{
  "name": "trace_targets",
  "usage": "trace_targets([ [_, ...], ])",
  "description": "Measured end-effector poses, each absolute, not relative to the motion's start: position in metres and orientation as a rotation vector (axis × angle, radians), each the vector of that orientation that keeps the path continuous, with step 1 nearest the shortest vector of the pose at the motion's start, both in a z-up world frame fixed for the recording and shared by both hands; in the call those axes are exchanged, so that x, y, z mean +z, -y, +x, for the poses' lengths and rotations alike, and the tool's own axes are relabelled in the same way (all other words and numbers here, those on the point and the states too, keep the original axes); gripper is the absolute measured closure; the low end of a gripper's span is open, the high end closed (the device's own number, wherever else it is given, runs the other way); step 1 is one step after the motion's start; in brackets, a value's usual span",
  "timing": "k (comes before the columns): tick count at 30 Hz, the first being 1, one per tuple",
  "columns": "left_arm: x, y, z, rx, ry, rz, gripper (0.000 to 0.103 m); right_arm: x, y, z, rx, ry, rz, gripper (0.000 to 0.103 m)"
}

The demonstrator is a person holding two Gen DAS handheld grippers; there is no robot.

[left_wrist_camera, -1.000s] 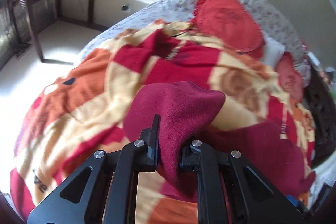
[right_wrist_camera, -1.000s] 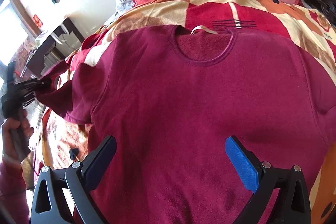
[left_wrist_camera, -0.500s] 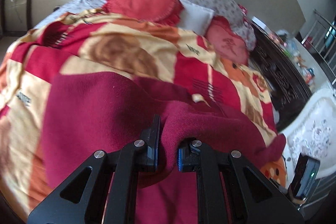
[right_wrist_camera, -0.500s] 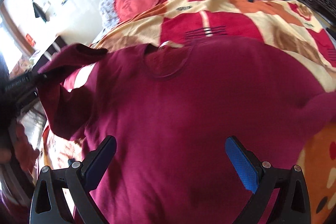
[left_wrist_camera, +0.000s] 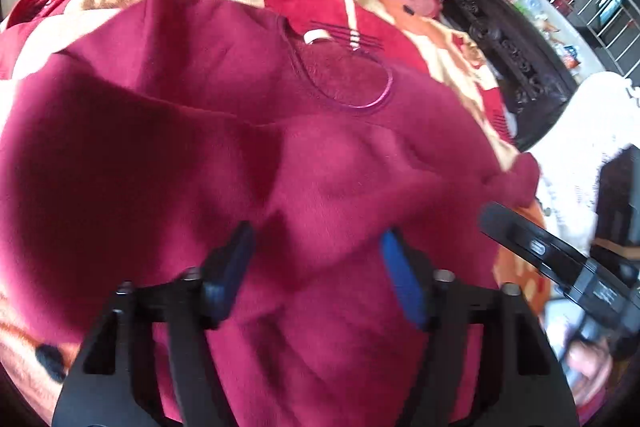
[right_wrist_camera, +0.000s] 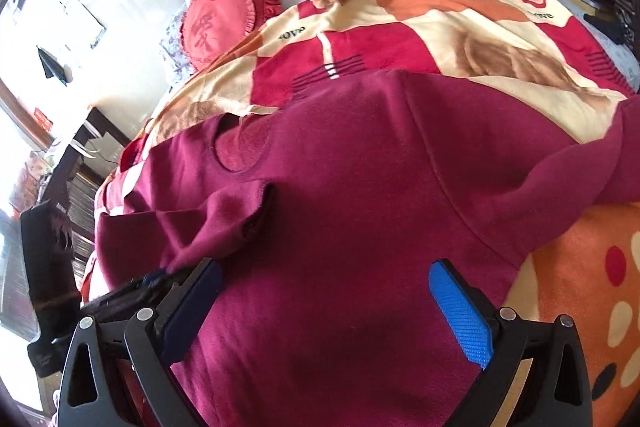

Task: Fold small clothes
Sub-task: 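Carry the held sleeve across the sweatshirt body with the left tool, then open, then lower the right tool onto the other sleeve and close it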

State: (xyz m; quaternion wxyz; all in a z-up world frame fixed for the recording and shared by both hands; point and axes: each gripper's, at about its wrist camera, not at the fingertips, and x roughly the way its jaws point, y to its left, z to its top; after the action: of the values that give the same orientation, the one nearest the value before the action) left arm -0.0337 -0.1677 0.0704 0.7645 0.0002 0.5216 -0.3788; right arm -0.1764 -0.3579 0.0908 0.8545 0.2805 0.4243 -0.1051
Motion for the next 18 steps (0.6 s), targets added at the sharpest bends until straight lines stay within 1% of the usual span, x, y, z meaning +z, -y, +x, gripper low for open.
trace_targets([
  [5, 0.095, 0.124, -0.040, -0.802, -1.066, 0.012, 0.035, 0.094, 0.346, -0.158, -0.152, -0.880, 0.574, 0.000],
  [9, 0.099, 0.080, -0.031, -0.697, -1.026, -0.004, 0.035, 0.091, 0.334, -0.136, -0.110, -0.885, 0.518, 0.001],
  [11, 0.098, 0.064, -0.020, -0.630, -1.018, -0.009, 0.035, 0.084, 0.327, -0.122, -0.116, -0.908, 0.453, 0.010],
  [13, 0.095, 0.047, -0.011, -0.576, -1.026, -0.026, 0.035, 0.077, 0.320, -0.107, -0.115, -0.935, 0.384, 0.034],
  [16, 0.090, 0.027, -0.002, -0.514, -1.027, -0.047, 0.035, 0.068, 0.310, -0.093, -0.111, -0.946, 0.297, 0.037],
  [17, 0.089, 0.024, 0.000, -0.499, -1.028, -0.054, 0.035, 0.066, 0.305, -0.090, -0.119, -0.935, 0.257, 0.040],
  [18, 0.087, 0.017, 0.002, -0.485, -1.033, -0.063, 0.035, 0.065, 0.302, -0.088, -0.124, -0.927, 0.220, 0.057],
])
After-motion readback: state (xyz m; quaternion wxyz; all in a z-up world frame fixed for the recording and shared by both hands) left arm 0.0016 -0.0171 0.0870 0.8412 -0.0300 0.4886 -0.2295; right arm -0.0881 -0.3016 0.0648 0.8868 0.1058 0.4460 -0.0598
